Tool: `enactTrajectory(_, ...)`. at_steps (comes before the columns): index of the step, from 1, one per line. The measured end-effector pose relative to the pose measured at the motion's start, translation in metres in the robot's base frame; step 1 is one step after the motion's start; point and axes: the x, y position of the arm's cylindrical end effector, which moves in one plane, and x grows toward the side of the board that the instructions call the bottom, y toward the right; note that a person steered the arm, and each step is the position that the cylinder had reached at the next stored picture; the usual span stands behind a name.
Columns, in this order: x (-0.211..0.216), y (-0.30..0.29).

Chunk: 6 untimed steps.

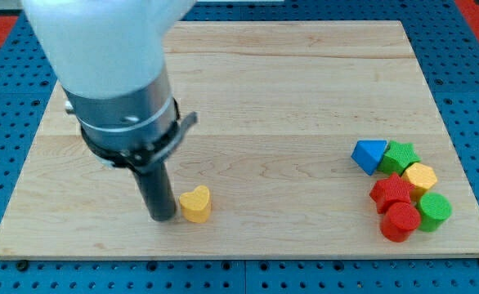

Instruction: Move the blue cube to the top of the yellow heart

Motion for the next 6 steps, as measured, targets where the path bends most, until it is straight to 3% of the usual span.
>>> enactTrajectory(3, -0.310, -0.009)
enactTrajectory(4, -0.365, -0.021)
enactTrajectory(5, -0.365, -0.034)
enactTrajectory(6, -0.365, -0.118)
